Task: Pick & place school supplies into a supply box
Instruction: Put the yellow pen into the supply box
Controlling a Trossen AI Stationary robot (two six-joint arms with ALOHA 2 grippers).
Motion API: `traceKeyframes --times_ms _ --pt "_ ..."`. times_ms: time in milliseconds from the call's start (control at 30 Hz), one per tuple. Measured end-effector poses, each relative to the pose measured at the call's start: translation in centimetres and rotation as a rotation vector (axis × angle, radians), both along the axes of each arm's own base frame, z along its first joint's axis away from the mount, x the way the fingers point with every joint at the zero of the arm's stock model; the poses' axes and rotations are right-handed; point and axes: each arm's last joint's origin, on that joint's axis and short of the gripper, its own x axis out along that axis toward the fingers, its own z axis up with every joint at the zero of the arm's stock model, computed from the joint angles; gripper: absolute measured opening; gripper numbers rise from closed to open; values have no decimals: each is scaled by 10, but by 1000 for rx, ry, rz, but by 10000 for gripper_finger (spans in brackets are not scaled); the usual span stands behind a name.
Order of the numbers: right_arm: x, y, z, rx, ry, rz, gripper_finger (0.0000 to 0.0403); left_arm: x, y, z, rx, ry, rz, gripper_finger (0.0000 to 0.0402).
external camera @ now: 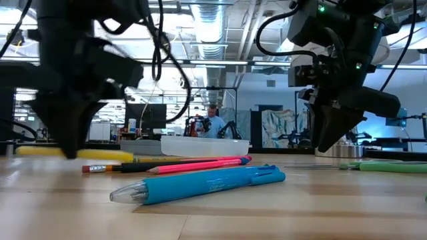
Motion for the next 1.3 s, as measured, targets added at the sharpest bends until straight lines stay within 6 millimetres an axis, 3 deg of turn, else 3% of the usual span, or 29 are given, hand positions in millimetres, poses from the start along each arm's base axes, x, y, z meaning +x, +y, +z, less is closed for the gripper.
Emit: traceKeyframes --times_ms 300,600,733,933,1133,1300 --pt "2 0 1 -15 -22 7 120 7 10 19 131 -16 47 30" --pt "3 0 1 -17 -31 21 120 34 45 42 257 -140 186 35" --pt "5 0 1 -17 -47 29 120 46 71 54 325 -181 233 34" --pt "8 1 3 -18 -76 51 120 67 129 63 361 -282 309 35" --pt "9 1 3 -25 -81 67 120 87 186 70 195 -496 352 35" --pt "9 1 3 -25 -81 67 120 91 218 76 85 -624 383 35"
